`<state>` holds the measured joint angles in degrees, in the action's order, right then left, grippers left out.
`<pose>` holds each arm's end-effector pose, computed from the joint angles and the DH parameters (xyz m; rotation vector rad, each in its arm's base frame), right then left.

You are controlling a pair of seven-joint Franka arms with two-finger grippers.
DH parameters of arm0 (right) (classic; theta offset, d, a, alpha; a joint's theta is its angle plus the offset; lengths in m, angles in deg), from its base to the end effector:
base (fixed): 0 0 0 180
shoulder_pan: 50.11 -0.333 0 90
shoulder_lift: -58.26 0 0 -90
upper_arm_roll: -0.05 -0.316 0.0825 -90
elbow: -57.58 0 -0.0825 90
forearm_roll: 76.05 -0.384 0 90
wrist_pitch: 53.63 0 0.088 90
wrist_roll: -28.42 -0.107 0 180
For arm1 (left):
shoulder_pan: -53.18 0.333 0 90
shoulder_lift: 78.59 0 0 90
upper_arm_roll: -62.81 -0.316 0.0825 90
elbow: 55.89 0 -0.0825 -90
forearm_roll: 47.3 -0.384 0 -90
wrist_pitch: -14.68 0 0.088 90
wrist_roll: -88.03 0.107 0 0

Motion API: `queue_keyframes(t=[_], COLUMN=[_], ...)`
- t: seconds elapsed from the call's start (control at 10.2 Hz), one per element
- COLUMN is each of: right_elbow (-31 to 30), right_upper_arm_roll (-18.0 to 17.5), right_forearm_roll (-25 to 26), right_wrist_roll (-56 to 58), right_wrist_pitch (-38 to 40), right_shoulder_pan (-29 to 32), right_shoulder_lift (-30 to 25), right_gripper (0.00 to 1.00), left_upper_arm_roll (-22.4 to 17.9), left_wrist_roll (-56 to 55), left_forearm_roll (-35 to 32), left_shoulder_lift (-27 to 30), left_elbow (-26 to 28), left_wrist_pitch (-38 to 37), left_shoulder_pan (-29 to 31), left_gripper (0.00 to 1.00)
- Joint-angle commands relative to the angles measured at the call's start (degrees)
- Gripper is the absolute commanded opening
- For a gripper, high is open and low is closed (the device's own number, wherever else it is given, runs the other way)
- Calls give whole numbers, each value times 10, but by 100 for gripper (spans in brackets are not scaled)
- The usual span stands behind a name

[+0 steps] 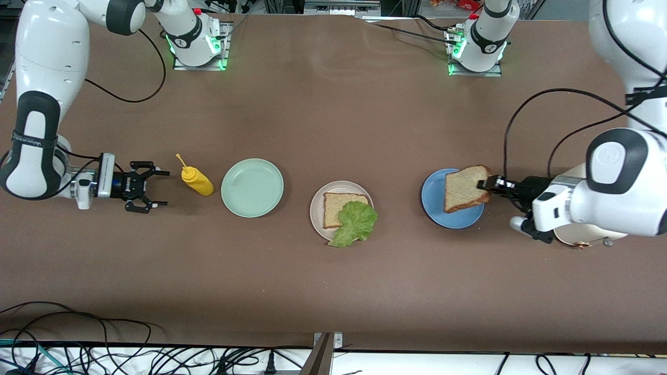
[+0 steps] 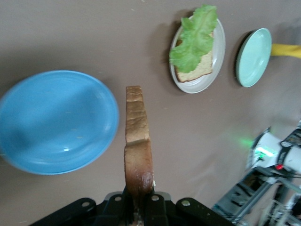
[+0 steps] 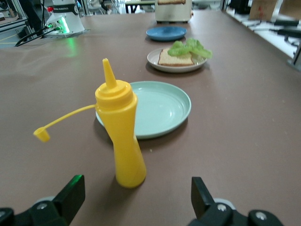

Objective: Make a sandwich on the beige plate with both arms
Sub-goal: 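Lift the toast slice out of the toaster with the left gripper, then carry the toast over the sandwich while the right gripper withdraws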

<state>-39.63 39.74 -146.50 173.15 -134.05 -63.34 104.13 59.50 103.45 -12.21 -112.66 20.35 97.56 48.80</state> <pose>0.5982 -0.1223 0.1941 -1.5364 -1.6167 -0.7796 0.6681 -0.0878 0.3754 2.4478 -0.2651 -0.5003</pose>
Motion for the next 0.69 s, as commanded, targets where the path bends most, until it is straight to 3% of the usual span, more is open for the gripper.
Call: queue_keyframes(t=[0.0, 0.39, 0.59], right_elbow=[71, 169, 213], right_upper_arm_roll=[8, 30, 38], right_forearm_roll=[53, 130, 166], right_wrist_roll=[-96, -299, -399], right_wrist_pitch=[13, 51, 76], right_shoulder_pan=[14, 7, 3], right_shoulder_lift=[-3, -18, -28], right_gripper=[100, 100, 100], left_upper_arm_roll=[-6, -6, -6], left_wrist_roll=[-56, -93, -100], left_forearm_roll=[78, 184, 196], left_shoulder_lift=[-25, -63, -76], left_elbow=[-13, -12, -13], left_wrist_pitch=[-9, -5, 2], left_shoulder_pan=[-18, -42, -68], left_gripper=[0, 0, 0])
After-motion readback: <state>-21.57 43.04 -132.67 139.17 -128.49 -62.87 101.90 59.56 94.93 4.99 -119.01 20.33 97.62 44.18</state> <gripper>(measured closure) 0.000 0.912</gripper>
